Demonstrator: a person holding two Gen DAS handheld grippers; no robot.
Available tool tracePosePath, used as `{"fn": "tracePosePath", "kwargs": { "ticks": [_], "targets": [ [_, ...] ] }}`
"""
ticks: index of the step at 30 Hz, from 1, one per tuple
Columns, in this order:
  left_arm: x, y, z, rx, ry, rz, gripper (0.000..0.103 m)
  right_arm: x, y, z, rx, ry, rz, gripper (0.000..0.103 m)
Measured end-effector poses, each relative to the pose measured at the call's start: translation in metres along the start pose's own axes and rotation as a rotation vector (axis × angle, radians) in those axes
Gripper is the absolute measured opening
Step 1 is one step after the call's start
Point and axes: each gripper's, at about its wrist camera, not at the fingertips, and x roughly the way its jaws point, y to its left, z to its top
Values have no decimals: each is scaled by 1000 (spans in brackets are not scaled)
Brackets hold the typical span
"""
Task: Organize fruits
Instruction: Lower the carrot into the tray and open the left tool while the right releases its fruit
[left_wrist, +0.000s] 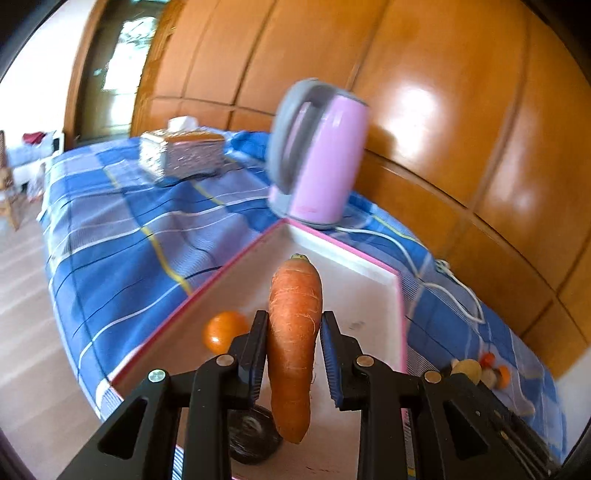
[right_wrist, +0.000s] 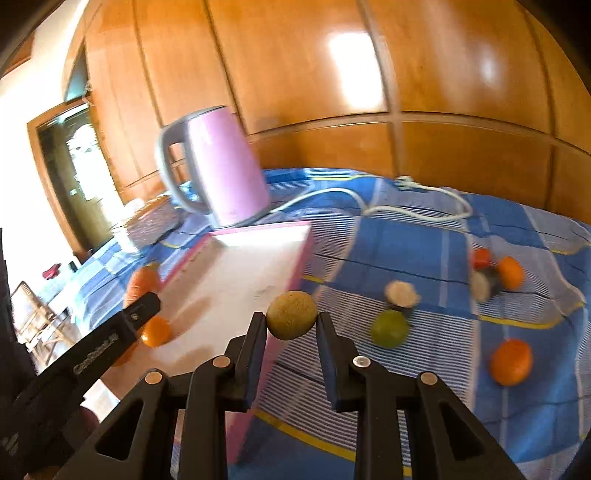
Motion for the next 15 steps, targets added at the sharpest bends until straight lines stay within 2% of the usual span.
{"fn": "tracePosePath", "kwargs": {
  "ticks": [7, 11, 15],
  "targets": [
    [5, 11, 3, -53, -15, 66, 29, 21, 22, 2, -53, 35, 104, 28],
    [6, 9, 2, -44, -18, 80, 38, 32, 27, -1, -75, 59, 139, 29],
    [6, 8, 2, -37, -21, 87, 40, 38, 25, -3, -79, 81, 150, 29]
  ]
}}
